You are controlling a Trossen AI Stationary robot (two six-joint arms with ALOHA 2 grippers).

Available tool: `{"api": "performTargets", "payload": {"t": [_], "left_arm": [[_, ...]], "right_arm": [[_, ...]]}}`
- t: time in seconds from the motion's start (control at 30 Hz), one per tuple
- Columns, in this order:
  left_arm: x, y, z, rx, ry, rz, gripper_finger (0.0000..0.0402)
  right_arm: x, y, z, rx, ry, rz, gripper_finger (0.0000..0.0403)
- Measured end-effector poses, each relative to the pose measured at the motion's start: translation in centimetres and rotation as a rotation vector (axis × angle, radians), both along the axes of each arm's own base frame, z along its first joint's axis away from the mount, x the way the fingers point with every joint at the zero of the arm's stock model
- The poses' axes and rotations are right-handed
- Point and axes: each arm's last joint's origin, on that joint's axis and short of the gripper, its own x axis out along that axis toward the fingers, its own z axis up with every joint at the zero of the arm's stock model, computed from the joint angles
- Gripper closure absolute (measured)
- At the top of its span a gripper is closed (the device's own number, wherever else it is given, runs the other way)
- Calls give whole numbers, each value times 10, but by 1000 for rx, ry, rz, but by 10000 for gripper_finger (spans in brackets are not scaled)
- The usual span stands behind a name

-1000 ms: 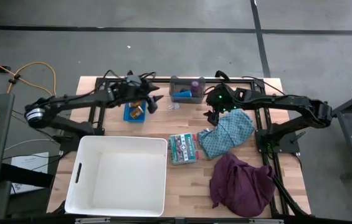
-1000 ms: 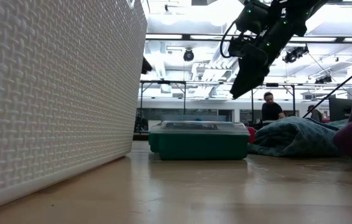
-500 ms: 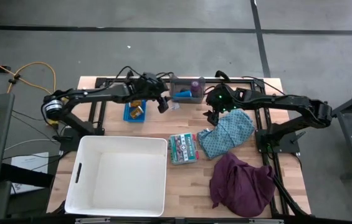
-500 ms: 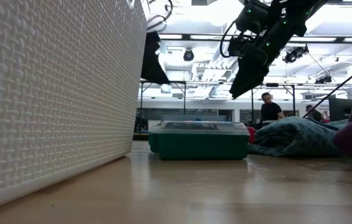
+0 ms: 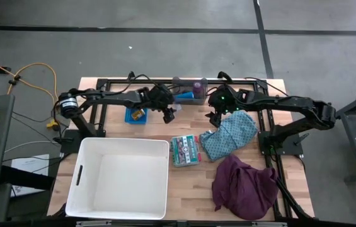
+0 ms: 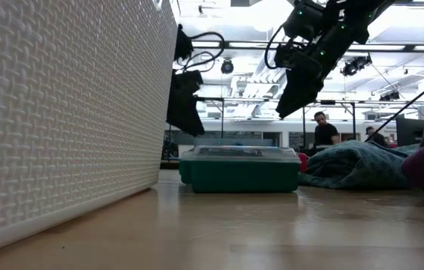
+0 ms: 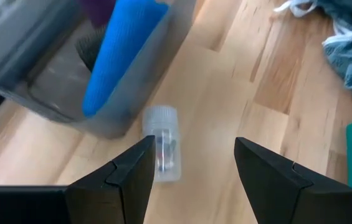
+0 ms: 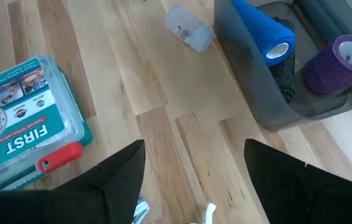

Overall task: Pick & place medical supplies in basket/bin
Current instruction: Put the transparent pill bottle into the blue bin

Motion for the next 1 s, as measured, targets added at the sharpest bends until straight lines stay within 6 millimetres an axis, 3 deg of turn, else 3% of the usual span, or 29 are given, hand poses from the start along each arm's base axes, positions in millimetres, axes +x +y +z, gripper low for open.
{"api": "performTargets", "payload": {"t": [0.23, 0.5, 1.0], "left_arm": [[-1, 1, 5, -47, 46, 28, 192], [2, 0, 12, 18, 86, 46, 192], [17, 13, -29, 27, 159, -4, 192]], "right_arm": [[0, 0, 0, 0, 0, 0, 141], [0, 0, 0, -2, -4, 0, 141], [2, -1, 2, -14, -34, 0, 141]]}}
